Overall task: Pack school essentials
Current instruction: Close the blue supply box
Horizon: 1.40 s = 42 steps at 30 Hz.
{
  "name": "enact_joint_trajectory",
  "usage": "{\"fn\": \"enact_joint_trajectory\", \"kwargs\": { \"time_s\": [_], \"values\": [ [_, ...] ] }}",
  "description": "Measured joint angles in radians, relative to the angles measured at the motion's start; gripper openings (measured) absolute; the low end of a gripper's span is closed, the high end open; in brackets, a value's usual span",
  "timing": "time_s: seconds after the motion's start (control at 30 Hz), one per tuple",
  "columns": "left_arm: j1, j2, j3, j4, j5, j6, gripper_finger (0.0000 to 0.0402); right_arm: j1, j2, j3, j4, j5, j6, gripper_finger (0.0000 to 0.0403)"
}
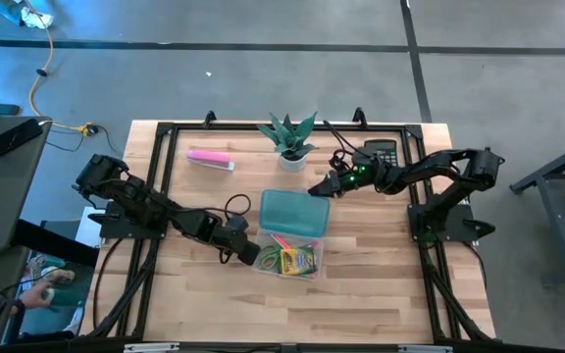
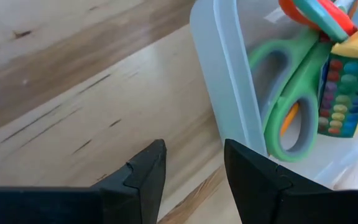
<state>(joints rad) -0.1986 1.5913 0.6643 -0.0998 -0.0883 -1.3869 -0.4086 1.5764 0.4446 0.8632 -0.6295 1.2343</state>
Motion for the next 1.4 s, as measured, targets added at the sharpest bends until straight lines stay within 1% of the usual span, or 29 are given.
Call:
{"fn": "enact_joint_trajectory", "kwargs": {
  "time_s": [0.4,0.6,0.77,1.1,1.27,1.4],
  "values": [
    [0.017,0.0,0.0,0.002,-0.005,0.002,0.0152,0.033,0.0,0.0,0.06,-0.008,0.018,0.0194],
    [0.018,0.0,0.0,0.002,-0.013,0.003,0.0152,0.036,0.0,0.0,0.063,-0.008,0.016,0.0194],
    [0.018,0.0,0.0,0.002,-0.013,0.038,0.0152,0.036,0.0,0.0,0.064,-0.008,0.016,0.0194],
    [0.018,0.0,0.0,0.002,-0.011,0.035,0.0152,0.052,-0.001,0.0,0.116,-0.008,0.045,0.0194],
    [0.02,0.0,0.0,0.001,-0.036,0.02,0.0152,0.063,-0.001,0.0,0.121,-0.008,0.045,0.0194],
    [0.031,0.0,0.0,0.002,-0.037,0.005,0.0152,0.08,-0.001,0.0,0.13,-0.01,0.045,0.0194]
  ]
}}
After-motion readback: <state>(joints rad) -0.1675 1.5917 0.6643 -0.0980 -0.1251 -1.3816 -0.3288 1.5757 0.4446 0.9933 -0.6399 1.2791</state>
